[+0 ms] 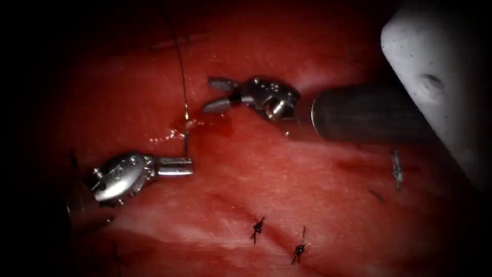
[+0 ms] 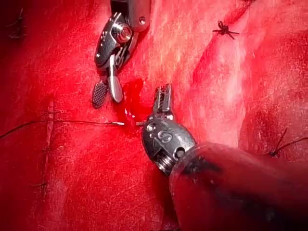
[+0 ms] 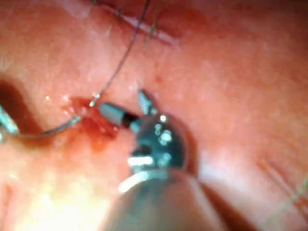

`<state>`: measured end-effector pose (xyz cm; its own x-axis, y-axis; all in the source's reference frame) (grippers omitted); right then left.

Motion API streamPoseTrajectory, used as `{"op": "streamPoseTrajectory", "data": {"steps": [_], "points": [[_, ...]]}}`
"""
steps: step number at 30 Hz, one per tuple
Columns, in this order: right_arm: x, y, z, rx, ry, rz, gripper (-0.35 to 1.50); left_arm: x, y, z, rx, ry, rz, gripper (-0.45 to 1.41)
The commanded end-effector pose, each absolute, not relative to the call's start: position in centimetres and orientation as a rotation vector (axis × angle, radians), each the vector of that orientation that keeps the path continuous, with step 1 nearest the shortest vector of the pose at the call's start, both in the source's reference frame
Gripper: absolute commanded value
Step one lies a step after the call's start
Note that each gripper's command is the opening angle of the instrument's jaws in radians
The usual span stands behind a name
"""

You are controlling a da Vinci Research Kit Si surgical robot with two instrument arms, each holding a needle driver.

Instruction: Wound Closure

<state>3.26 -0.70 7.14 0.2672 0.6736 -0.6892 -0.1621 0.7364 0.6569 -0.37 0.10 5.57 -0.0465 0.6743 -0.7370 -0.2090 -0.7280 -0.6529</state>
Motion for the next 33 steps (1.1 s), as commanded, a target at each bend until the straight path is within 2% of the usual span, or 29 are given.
{"op": "streamPoseTrajectory", "data": {"steps": [1,11,13,18,28,31,33], "points": [[3.32,-0.8,7.2,0.520,1.175,0.598,0.62,-0.43,0.1,5.6,-1.610,-0.526,1.820,-0.45],[3.26,-0.8,7.2,0.526,1.174,0.599,0.54,-0.40,-0.1,5.2,-1.595,-0.671,1.751,-0.45],[3.23,-0.8,7.2,0.532,1.176,0.594,0.59,-0.38,-0.1,5.2,-1.597,-0.679,1.748,-0.45],[3.14,-0.8,7.0,0.549,1.179,0.588,0.44,-0.33,-0.1,4.9,-1.594,-0.705,1.735,-0.45],[3.03,-0.9,6.8,0.575,1.182,0.584,0.41,-0.27,-0.1,4.6,-1.658,-0.664,1.786,-0.45],[3.04,-0.9,6.8,0.614,1.170,0.624,0.74,-0.27,-0.1,4.6,-1.737,-0.522,1.879,-0.45],[3.05,-1.0,6.7,0.641,1.166,0.643,0.88,-0.28,0.0,4.6,-1.764,-0.343,1.967,-0.45]]}}
